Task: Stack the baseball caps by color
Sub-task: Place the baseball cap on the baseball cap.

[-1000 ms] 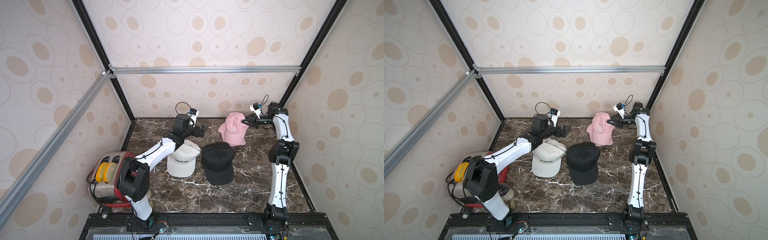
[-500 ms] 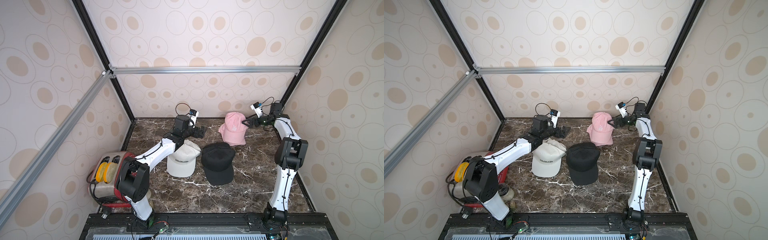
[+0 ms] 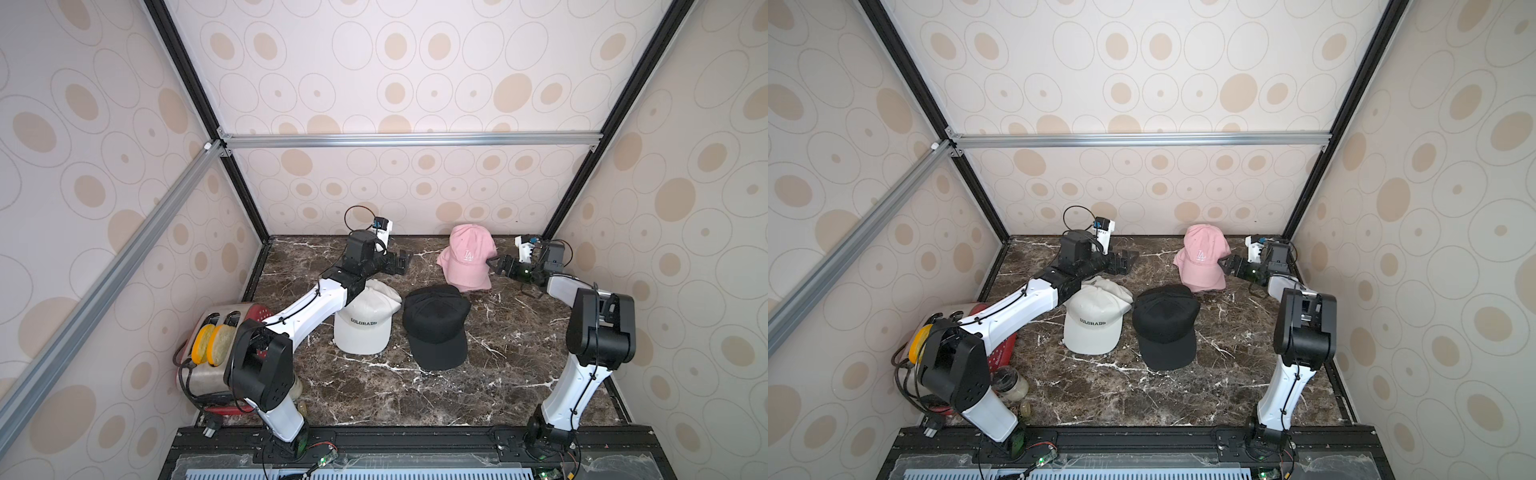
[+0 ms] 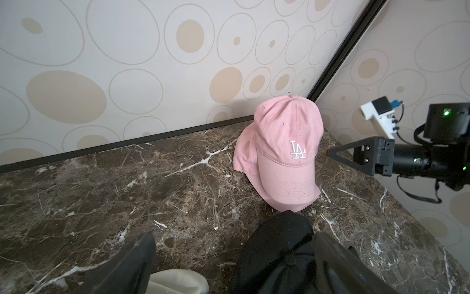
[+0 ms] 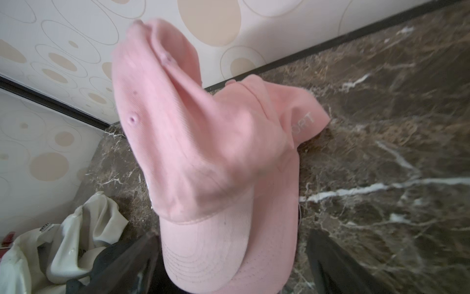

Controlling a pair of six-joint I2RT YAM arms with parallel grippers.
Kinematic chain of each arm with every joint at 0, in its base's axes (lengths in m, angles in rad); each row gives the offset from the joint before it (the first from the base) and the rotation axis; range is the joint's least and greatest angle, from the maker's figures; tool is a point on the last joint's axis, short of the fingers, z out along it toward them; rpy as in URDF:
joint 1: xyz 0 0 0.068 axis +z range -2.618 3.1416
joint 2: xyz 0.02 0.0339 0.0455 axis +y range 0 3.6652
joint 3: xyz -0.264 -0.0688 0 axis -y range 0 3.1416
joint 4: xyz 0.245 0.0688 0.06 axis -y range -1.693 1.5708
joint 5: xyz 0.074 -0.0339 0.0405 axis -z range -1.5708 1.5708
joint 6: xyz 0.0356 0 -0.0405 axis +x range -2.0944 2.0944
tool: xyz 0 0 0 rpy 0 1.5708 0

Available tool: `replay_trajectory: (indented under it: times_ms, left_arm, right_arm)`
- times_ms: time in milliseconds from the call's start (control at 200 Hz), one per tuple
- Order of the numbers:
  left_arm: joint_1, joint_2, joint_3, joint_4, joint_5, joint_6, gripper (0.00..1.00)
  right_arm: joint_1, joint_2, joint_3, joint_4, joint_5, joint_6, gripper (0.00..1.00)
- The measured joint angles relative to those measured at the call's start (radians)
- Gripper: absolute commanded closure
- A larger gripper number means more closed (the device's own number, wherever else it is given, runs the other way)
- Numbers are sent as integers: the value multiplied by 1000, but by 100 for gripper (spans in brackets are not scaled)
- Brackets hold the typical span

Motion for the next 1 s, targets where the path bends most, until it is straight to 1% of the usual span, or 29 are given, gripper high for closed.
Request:
replay_trajectory:
  times_ms: [110, 185, 275, 381, 571, 911, 1001]
  left_arm:
    - [0, 0, 0, 0, -2, -14, 1]
    - [0, 0, 0, -1, -7, -17, 1]
    - [0, 0, 0, -2, -10, -19, 1]
    - [0, 0, 0, -3, -11, -21, 1]
    - [0, 0, 0, -4, -11, -21, 1]
    - [0, 0, 0, -4, -12, -21, 1]
    - [0, 0, 0, -4, -13, -21, 1]
  right_arm:
    - [1, 41, -21, 128, -43, 77, 13]
    - [1, 54, -42, 211, -76, 122, 13]
    - [1, 58, -74, 293, -108, 168, 11]
    - [3, 62, -113, 384, -127, 224, 4]
    - [11, 91, -152, 479, -137, 278, 4]
    - [32, 124, -166, 599, -188, 341, 17]
    - [33, 126, -166, 624, -197, 357, 22]
